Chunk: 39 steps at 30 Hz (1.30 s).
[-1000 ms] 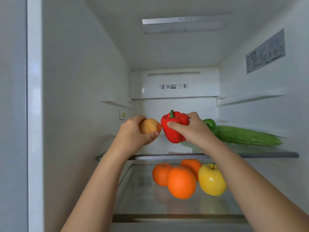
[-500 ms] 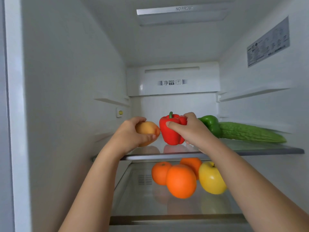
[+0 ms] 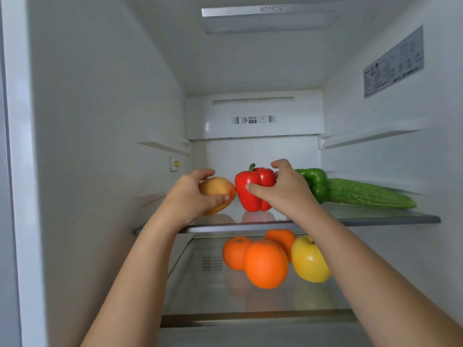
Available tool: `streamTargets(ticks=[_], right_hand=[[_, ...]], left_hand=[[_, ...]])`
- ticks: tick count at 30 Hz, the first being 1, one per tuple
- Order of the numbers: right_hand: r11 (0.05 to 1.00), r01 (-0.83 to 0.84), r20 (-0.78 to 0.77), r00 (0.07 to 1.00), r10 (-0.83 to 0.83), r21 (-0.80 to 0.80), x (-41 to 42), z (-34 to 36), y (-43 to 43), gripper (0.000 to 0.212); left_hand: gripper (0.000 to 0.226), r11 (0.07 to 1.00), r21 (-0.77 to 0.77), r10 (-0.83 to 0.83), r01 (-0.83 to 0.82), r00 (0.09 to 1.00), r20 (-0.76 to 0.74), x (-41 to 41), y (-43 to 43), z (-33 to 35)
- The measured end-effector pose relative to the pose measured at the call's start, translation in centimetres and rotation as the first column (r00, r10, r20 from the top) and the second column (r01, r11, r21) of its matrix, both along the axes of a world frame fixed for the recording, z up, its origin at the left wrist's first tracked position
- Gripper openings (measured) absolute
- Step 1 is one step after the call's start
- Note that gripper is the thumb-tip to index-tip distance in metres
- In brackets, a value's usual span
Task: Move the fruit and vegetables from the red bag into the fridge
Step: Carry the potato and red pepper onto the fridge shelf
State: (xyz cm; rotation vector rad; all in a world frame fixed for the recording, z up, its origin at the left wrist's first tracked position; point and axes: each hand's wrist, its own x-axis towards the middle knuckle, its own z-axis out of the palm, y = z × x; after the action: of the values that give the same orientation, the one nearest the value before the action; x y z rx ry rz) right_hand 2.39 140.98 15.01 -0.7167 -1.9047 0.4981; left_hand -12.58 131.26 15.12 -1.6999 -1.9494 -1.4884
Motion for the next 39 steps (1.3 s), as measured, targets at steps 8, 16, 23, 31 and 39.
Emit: streamTargets(ticks=[8,16,23,31,39], right_hand=[[0.978,0.074,0.075,0.993,-0.09,0.196,-0.1,-0.4,-1.0,0.073],[0.956,0.111,0.058,0.99,-0.131,0.27,0.4,-0.6,-2.2,0.066],[0.935,0.15,0.061,0.982,-0.178,0.322,1.4,-0.9,-3.6,0.06],[0.854,0.245,0.047,0.953,-0.299,0.46,3.1,-2.7,-5.5,0.043],[0.793,0.308,0.053,0.918,-0.392,0.525,4.3,-5.1,-7.4,0.037]], left_hand=[[0.064,0.992,0.076,0.104,-0.098,0.99,-0.094,0.8,-1.3,-0.4],[0.057,0.974,0.204,0.132,-0.095,0.975,-0.179,2.5,-2.7,-1.2],[0.049,0.954,0.275,0.199,-0.121,0.94,-0.276,4.1,-3.6,-2.1],[0.044,0.943,0.305,0.251,-0.135,0.889,-0.382,5.4,-4.9,-4.0],[0.044,0.937,0.315,0.292,-0.151,0.832,-0.471,6.6,-6.1,-6.3]])
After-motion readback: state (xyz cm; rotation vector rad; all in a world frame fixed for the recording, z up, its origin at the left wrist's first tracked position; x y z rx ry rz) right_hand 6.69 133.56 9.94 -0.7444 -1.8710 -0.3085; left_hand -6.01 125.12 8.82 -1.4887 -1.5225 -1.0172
